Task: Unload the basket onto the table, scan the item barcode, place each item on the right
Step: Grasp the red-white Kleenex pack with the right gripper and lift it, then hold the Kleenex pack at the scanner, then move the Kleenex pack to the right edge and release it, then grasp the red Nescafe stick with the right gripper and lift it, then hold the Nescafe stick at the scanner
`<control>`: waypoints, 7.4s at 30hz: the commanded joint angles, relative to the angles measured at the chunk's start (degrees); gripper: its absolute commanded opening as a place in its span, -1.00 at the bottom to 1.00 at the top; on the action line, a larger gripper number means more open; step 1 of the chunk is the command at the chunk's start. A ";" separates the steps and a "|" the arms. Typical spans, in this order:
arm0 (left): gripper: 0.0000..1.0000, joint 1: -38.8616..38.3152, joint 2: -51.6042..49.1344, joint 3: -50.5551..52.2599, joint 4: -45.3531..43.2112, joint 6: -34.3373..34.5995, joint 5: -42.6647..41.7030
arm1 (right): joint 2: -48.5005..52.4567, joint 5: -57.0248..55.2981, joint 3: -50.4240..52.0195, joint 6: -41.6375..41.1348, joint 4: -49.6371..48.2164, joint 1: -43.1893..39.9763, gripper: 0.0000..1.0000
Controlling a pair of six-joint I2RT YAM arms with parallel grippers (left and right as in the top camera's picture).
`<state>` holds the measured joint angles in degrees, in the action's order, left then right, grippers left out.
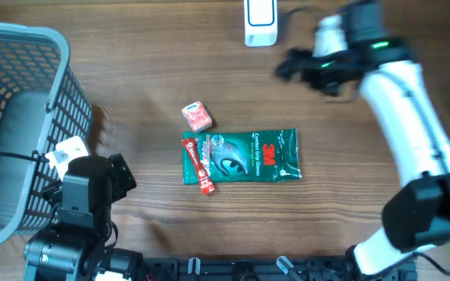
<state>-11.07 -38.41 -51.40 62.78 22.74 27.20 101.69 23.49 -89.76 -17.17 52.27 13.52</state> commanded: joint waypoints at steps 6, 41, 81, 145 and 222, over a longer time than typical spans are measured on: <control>1.00 0.48 0.11 -0.59 -0.13 -0.92 0.55 | 0.61 -4.57 13.92 -20.57 -22.29 19.52 0.50; 1.00 0.48 0.11 -0.59 -0.13 -0.92 0.55 | 17.88 13.14 17.31 -24.76 -48.54 16.79 -0.91; 1.00 0.48 0.11 -0.59 -0.13 -0.92 0.55 | -5.55 -0.79 17.46 -0.94 -29.35 -1.81 -0.91; 1.00 0.48 0.11 -0.59 -0.13 -0.92 0.55 | 10.62 -16.41 -15.65 -0.59 -9.31 -36.65 0.99; 1.00 0.48 0.11 -0.59 -0.13 -0.92 0.55 | -5.07 59.21 7.69 -49.24 -50.51 8.68 -0.91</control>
<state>-11.07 -38.41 -51.40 62.81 22.74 27.20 96.12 88.99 -81.80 -79.61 2.37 22.17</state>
